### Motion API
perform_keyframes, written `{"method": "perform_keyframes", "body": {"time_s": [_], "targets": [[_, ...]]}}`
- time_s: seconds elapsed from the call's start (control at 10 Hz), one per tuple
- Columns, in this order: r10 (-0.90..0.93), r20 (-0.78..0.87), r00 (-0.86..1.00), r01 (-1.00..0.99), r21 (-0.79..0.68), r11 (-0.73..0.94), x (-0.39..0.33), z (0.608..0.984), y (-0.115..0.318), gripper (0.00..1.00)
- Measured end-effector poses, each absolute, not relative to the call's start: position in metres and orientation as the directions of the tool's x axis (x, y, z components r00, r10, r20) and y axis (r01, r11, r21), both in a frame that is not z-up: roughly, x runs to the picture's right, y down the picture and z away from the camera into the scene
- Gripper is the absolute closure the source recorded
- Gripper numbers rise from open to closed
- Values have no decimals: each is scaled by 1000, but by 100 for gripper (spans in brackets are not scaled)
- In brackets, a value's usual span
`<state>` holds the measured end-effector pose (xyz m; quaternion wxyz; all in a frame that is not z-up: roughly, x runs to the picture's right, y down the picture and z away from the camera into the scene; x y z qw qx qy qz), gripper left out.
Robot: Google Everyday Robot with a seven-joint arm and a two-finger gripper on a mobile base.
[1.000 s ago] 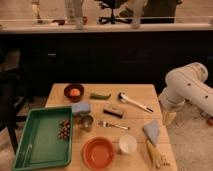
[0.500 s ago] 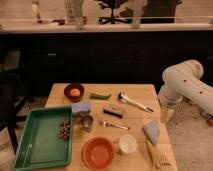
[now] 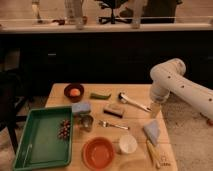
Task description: Place eraser in red bowl
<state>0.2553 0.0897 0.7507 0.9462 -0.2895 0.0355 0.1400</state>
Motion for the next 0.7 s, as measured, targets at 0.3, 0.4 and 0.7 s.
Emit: {"method": "perform_keyframes", "body": {"time_s": [0.3, 0.4, 0.7], "targets": [[358, -86, 930, -349, -518, 781, 240, 760, 92, 20], [358, -87, 930, -349, -519, 780, 240, 760, 92, 20], [355, -87, 931, -346, -519, 781, 240, 760, 92, 20]]}}
